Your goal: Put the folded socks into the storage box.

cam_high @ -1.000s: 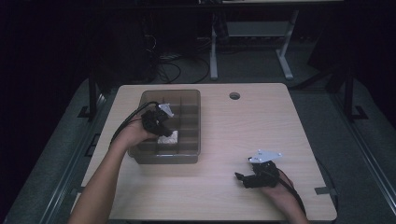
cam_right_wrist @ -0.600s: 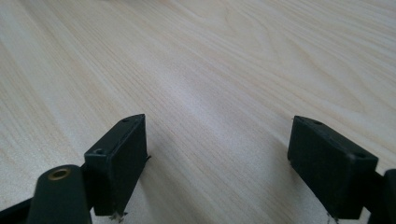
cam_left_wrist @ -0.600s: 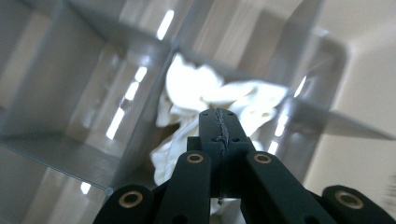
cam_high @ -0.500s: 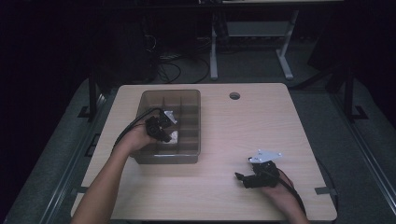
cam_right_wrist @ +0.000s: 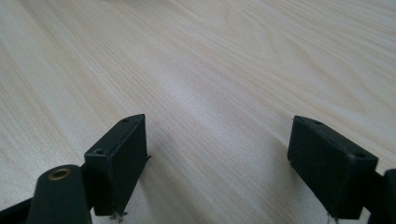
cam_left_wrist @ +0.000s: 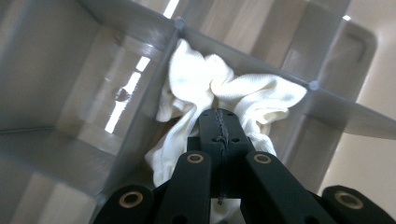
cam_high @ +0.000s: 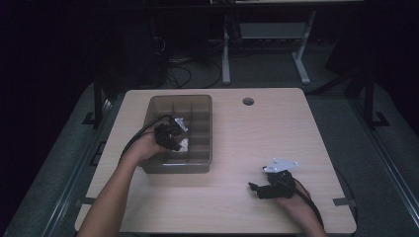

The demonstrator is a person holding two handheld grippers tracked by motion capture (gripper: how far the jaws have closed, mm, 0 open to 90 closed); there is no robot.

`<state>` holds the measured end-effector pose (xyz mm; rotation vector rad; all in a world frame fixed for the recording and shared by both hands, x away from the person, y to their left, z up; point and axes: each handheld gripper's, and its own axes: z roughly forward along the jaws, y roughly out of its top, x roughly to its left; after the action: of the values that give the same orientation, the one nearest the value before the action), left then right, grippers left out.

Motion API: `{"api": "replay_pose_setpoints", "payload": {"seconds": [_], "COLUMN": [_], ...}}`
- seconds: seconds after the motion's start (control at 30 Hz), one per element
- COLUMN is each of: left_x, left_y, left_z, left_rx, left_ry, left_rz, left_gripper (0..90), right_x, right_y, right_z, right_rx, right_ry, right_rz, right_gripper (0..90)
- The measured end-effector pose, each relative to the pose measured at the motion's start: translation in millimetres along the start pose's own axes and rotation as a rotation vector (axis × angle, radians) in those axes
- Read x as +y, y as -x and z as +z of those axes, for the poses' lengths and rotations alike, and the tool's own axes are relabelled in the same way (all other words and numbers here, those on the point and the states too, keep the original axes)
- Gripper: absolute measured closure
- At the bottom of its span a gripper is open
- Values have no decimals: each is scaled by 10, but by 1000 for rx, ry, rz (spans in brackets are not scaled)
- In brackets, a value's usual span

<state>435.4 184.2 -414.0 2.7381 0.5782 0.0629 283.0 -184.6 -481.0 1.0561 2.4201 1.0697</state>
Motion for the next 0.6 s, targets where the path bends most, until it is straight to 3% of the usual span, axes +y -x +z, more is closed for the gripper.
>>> {"api": "replay_pose_setpoints", "payload": {"seconds": [0.13,0.2,0.6], "left_x": [-25,-38,-183], "left_y": [4,21,104], "left_z": [-123,-174,-442], "left_rx": [-10,6,38], "left_ry": [51,85,223], "left_rz": [-13,-27,-101], "left_gripper": [900,881,511], "right_x": [0,0,0], "right_y": [0,0,0], "right_z": [0,0,0], "right_rx": [0,0,1], "right_ry": [0,0,-1], "right_rz": [-1,-2,-3], "right_gripper": [194,194,190]}}
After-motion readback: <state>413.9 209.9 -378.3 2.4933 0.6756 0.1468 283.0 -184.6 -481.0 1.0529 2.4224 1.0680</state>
